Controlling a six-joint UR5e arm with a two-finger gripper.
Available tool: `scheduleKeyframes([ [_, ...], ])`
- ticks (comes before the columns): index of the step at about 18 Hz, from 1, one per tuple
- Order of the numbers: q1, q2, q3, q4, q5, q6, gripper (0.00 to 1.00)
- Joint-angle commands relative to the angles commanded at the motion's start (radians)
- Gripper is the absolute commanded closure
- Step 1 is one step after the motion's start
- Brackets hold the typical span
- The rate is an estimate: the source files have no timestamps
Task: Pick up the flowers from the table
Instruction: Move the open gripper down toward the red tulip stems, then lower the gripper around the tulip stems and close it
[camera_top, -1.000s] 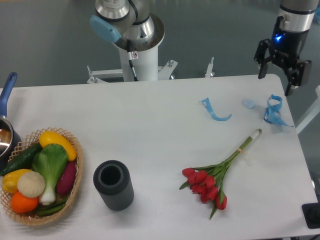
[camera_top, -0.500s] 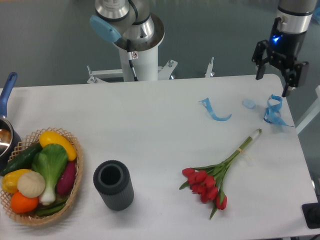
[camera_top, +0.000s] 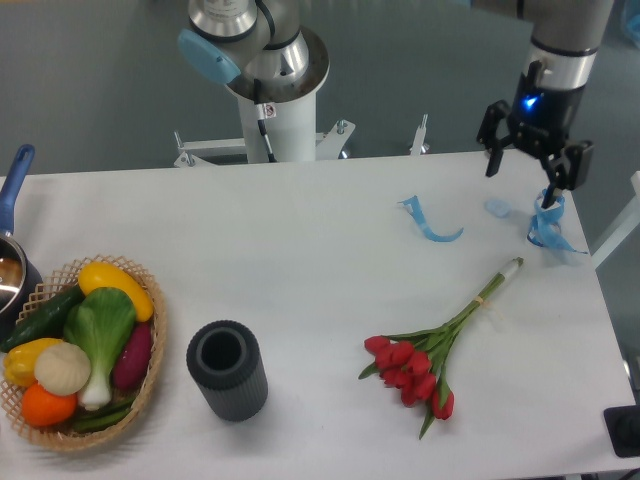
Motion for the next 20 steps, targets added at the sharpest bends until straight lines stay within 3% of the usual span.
scheduleKeyframes([
  [2, -0.023, -0.012, -0.019, 0.006, 0.002, -0.023, 0.0],
  [4, -0.057, -0.06, -0.016, 0.018, 0.005, -0.106, 0.0],
  [7, -0.101, -0.127, -0.02, 0.133, 0.014, -0.138, 0.0],
  [9, -0.107, -0.152, -0.022, 0.166, 0.015, -0.15, 0.0],
  [16, -0.124, -0.27, 0.02, 0.172, 0.015, -0.212, 0.0],
  [20, -0.126, -0.307, 0.041, 0.173, 0.034, -0.215, 0.0],
])
